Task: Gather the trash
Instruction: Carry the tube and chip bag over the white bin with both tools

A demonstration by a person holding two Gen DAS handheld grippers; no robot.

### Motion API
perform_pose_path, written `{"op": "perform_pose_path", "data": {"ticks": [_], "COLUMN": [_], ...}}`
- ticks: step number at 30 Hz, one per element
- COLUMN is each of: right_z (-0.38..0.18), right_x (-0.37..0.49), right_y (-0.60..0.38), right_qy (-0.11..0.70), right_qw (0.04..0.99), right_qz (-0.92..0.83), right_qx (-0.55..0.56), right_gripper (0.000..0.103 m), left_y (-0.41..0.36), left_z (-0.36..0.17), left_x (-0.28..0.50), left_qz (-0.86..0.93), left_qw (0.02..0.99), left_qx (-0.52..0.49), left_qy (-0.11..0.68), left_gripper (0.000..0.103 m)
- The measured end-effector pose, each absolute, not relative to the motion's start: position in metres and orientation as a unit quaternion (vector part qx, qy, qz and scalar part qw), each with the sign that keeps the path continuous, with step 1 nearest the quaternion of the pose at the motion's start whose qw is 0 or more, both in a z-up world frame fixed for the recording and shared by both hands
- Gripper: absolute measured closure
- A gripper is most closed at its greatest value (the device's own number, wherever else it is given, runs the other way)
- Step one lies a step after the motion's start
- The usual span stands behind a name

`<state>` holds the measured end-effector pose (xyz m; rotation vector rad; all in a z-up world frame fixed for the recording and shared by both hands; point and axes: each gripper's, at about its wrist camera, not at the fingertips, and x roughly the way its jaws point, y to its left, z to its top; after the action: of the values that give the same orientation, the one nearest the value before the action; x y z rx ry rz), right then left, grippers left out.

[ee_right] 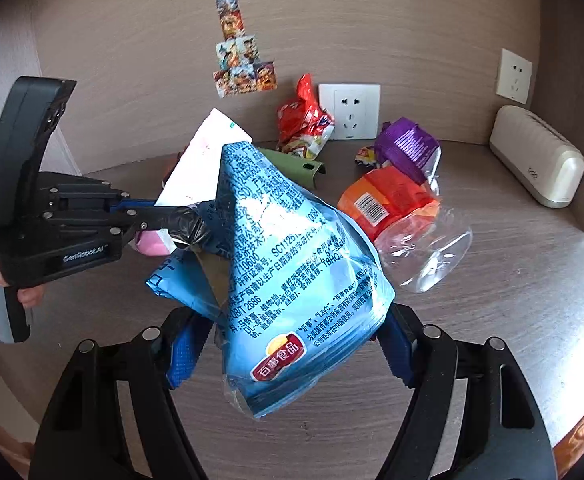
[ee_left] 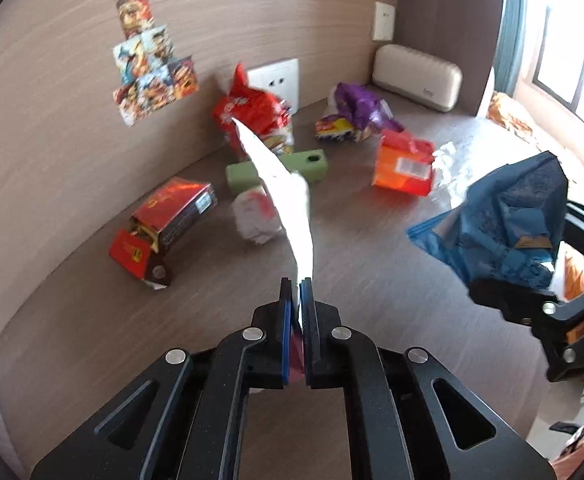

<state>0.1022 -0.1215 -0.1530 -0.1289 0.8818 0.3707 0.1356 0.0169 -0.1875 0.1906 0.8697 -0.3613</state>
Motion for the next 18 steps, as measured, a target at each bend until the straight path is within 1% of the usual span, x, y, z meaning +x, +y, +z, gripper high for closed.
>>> {"op": "perform_pose_path", "data": {"ticks": [9,12,18], "right_z": [-0.110,-0.093,-0.066], "right_x": [0.075,0.060,0.020], "right_y": [-0.147,-0.163,-0.208], "right_qy": [0.390,0.380,0.368], "right_qw": [0.906,0.913,0.925], "right_qz": [0.151,0.129,0.070], "right_qx": [-0.069,-0.070,-0.065], "right_gripper": [0.028,0.028,0.028], "left_y": [-0.031,-0.062,-0.126], "left_z": [-0.142,-0.125,-0.111], "left_x": [0.112,0.102,0.079], "left_qz": [-0.222,-0.255,-0.315], "left_qw": [0.889,0.884,0.867], "left_qx": [0.117,0.130,0.157], "left_qy": [0.384,0.370,0.353], "left_gripper": [0.099,0.099,0.099]}}
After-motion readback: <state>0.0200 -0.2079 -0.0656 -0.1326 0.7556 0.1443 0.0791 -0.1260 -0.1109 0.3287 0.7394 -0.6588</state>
